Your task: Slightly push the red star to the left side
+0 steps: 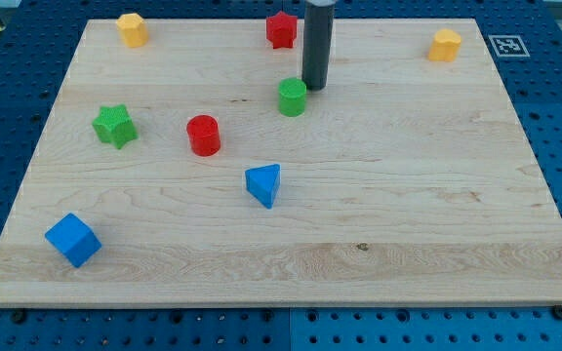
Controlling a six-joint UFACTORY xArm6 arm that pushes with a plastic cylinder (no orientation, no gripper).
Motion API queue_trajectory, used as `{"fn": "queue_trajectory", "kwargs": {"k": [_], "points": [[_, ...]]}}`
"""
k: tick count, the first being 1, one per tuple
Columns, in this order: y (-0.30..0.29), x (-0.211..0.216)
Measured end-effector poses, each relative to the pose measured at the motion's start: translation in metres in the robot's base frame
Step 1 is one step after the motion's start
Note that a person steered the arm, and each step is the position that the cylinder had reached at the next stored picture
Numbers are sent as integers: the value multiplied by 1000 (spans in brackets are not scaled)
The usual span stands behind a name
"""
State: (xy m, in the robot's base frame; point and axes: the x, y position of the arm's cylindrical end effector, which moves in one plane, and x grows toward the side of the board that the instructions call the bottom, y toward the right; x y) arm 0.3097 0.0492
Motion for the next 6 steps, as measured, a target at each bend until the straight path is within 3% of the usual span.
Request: {"fn": "queue_trajectory", "kwargs": {"k": [2, 3, 5, 6], "points": [[11, -117], [-8, -116], [-106, -116], [-98, -116]]}}
